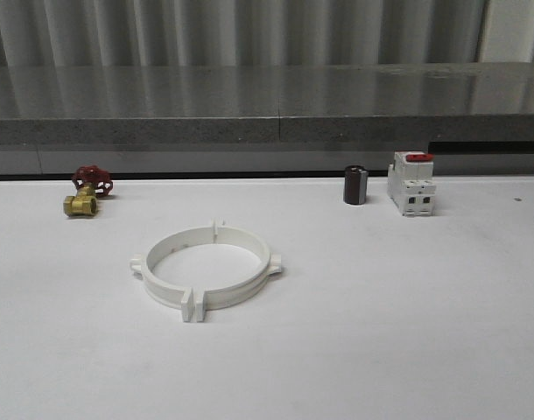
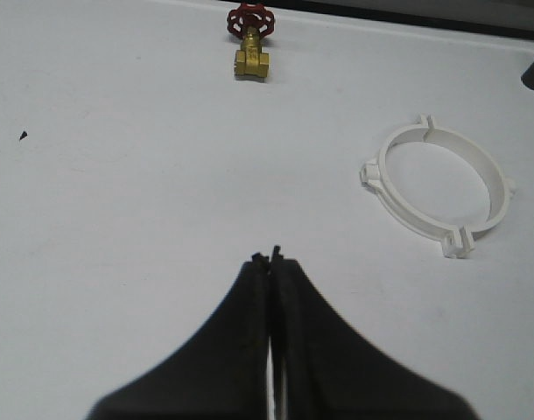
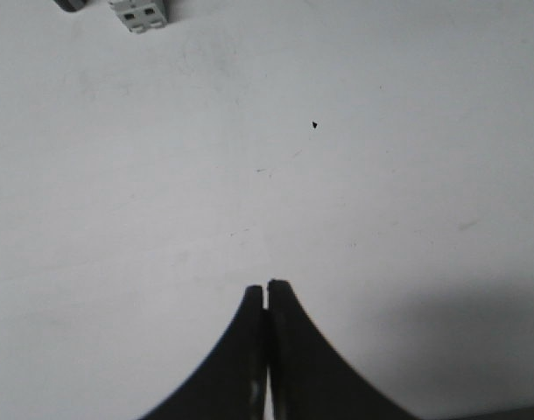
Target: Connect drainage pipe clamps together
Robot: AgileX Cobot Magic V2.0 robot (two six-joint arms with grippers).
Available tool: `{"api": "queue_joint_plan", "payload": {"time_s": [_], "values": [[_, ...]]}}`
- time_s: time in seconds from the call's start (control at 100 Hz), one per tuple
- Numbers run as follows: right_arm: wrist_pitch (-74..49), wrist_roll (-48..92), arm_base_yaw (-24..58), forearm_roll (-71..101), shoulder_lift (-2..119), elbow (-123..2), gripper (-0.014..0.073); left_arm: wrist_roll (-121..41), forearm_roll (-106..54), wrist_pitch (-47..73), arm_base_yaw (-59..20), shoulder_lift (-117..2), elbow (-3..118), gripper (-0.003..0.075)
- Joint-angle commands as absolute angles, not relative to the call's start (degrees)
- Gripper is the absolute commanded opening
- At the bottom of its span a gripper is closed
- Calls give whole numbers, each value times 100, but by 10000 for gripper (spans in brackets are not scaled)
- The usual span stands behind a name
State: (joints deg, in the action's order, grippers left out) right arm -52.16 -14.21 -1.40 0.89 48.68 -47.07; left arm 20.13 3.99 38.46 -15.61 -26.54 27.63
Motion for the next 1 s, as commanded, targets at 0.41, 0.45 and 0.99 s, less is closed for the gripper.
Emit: {"api": "queue_joint_plan", "payload": {"time_s": [0.41, 0.45, 0.99], "values": [[-2510, -1346, -187, -636, 1422, -2738, -67, 2009, 421, 3472, -1533, -2676, 2926, -20], [-2318, -1346, -187, -699, 1213, -2579, -67, 2009, 421, 3472, -1533, -2676, 2926, -20], [0, -1348, -187, -946, -186, 56, -67, 2009, 421, 3472, -1533, -2676, 2926, -20]]}}
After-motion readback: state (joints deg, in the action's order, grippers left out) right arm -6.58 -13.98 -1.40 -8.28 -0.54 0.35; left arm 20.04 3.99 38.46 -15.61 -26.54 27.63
